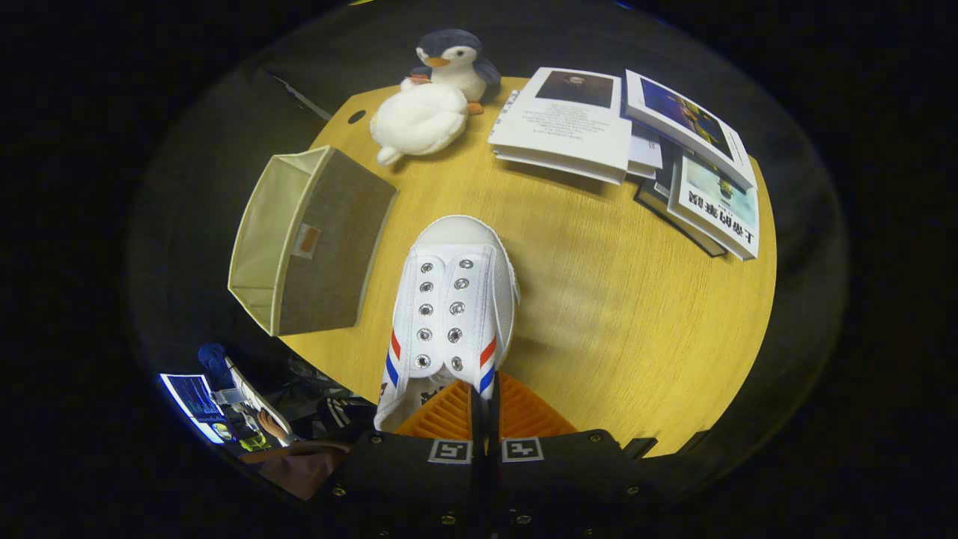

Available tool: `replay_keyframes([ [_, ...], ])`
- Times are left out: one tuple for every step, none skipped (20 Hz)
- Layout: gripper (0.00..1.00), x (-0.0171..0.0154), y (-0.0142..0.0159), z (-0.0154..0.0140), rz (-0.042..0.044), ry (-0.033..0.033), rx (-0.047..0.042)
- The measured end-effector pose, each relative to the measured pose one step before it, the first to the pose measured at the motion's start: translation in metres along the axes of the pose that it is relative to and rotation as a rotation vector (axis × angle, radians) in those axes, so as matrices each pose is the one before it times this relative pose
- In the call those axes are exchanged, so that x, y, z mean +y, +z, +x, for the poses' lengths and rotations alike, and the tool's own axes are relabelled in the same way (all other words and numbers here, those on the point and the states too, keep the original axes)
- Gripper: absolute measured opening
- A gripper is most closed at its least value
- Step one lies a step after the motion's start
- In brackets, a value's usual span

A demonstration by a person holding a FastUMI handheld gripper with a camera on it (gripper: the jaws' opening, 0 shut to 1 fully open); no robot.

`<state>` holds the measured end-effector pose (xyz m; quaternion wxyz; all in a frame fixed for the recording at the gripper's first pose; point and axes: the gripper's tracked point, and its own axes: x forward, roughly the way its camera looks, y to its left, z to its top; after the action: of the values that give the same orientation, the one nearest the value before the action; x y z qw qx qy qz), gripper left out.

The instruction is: Open the storage box then place both shoes into the box .Put the left shoe in first, then the right shoe, with the right side of both shoes facing outward in a uniform manner.

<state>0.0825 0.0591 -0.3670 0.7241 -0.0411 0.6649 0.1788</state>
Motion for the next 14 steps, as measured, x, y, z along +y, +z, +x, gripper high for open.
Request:
replay_keyframes([
  [0.00, 0.01018, 0.00936, -0.00679, -0.00988, 0.00583, -0.01769],
  [0.00, 0.01101, 0.01002, -0.00739, -0.00836, 0.00669, -0.01781],
  [0.00, 0.01092, 0.00833, -0.00590, -0.01172, 0.00789, -0.01478],
  [0.00, 0.01159, 0.00905, -0.00536, -0.00906, 0.00964, -0.01504],
  [0.00, 0.01035, 0.00858, -0.00502, -0.01140, 0.00746, -0.01227],
  [0.00, 0.01004, 0.00807, -0.00437, -0.00800, 0.00474, -0.00868],
  [0.00, 0.00931, 0.00764, -0.00370, -0.00914, 0.00217, -0.00862],
  [0.00, 0.00853, 0.00801, -0.00310, -0.00836, -0.00130, -0.00906],
  [0.00, 0.00643, 0.00503, -0.00153, -0.01452, -0.00312, -0.00744],
  [0.00, 0.00770, 0.00739, -0.00162, -0.01018, -0.00253, -0.00861],
  [0.00, 0.00848, 0.00591, -0.00078, -0.00923, 0.00174, -0.00351],
  [0.00, 0.00932, 0.00580, -0.00082, -0.00168, 0.00574, -0.00364],
  [0.00, 0.01042, 0.00388, -0.00020, 0.00135, 0.00794, -0.00041],
  [0.00, 0.00935, 0.00420, 0.00125, -0.00358, 0.00683, 0.00119],
])
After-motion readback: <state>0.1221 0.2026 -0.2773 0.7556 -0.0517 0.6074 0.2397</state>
